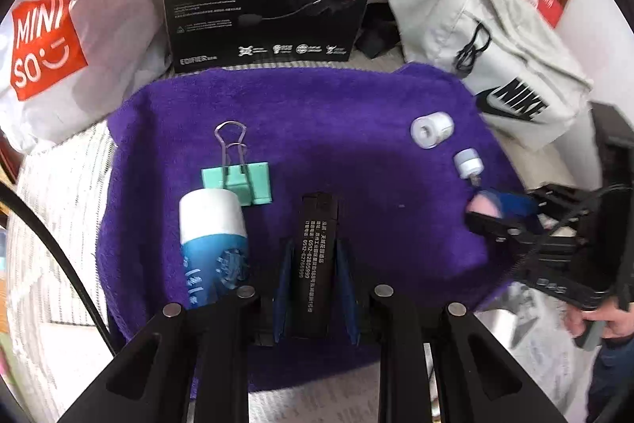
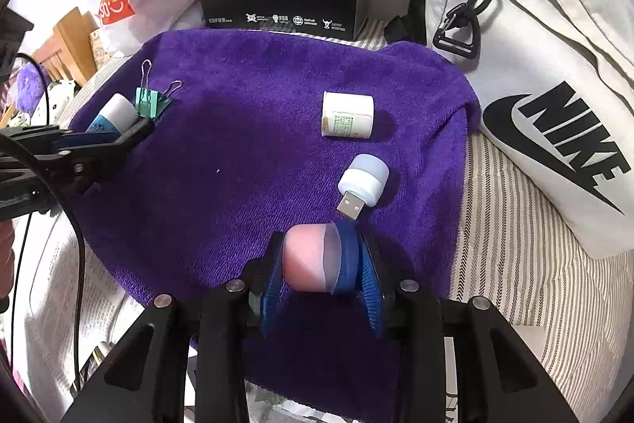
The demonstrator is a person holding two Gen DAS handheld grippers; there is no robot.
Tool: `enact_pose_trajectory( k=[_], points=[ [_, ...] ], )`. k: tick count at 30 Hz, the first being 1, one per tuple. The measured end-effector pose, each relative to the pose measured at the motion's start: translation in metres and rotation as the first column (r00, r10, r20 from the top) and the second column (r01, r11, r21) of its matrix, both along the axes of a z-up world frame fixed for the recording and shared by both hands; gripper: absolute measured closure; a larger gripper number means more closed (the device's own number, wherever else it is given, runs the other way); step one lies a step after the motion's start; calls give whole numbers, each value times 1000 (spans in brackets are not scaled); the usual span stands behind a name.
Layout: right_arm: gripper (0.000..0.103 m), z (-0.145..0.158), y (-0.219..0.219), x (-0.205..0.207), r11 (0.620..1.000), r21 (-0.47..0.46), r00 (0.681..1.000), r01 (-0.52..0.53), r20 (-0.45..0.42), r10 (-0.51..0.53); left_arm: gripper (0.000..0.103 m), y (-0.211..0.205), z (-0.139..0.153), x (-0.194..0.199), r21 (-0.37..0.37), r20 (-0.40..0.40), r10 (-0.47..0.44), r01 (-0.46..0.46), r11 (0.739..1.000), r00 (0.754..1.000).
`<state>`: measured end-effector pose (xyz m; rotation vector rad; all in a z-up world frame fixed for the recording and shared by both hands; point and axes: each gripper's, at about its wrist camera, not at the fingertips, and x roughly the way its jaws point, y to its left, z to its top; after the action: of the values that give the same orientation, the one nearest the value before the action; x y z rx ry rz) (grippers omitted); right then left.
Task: Organize rigid objects
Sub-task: 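Carry the marker over the towel while the right tool sets the jar on the towel, then lay the marker on the towel beside the clip and open the left tool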
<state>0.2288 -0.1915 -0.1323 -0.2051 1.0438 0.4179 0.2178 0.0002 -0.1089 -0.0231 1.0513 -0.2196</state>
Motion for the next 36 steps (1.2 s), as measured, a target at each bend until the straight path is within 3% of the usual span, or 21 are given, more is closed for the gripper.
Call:
enact_pose_trajectory(
  k=[2, 4, 10, 22, 27, 30, 36],
  points=[
    [61, 2, -1, -3, 1000, -5, 1000, -1, -1, 1, 81, 1, -2, 0, 20, -7, -1, 1, 1000, 1000],
    [50, 7, -3, -7, 1000, -4, 1000, 7, 13, -7, 81, 2, -3, 0, 37, -10, 4, -4, 999, 1000],
    [45, 23, -19, -23, 997, 50, 998, 50, 26, -52, 81, 3, -12, 2, 94, -23, 23, -21, 995, 999],
    [45, 46, -42, -64, 991, 104, 995, 89, 35, -93, 80, -1, -13, -3, 108, -5, 40, -40, 993, 999],
    [44, 52, -49, -77, 989, 111, 994, 97, 36, -101, 66, -5, -9, -4, 98, -27, 29, -27, 995, 999],
    [44, 55, -54, -85, 989, 107, 993, 103, 41, -108, 66, -10, -7, -9, 112, -42, 28, -23, 993, 999],
    [44, 60, -60, -99, 987, 115, 992, 113, 44, -119, 66, -19, 19, -36, 115, -10, -3, 4, 993, 1000]
  ],
)
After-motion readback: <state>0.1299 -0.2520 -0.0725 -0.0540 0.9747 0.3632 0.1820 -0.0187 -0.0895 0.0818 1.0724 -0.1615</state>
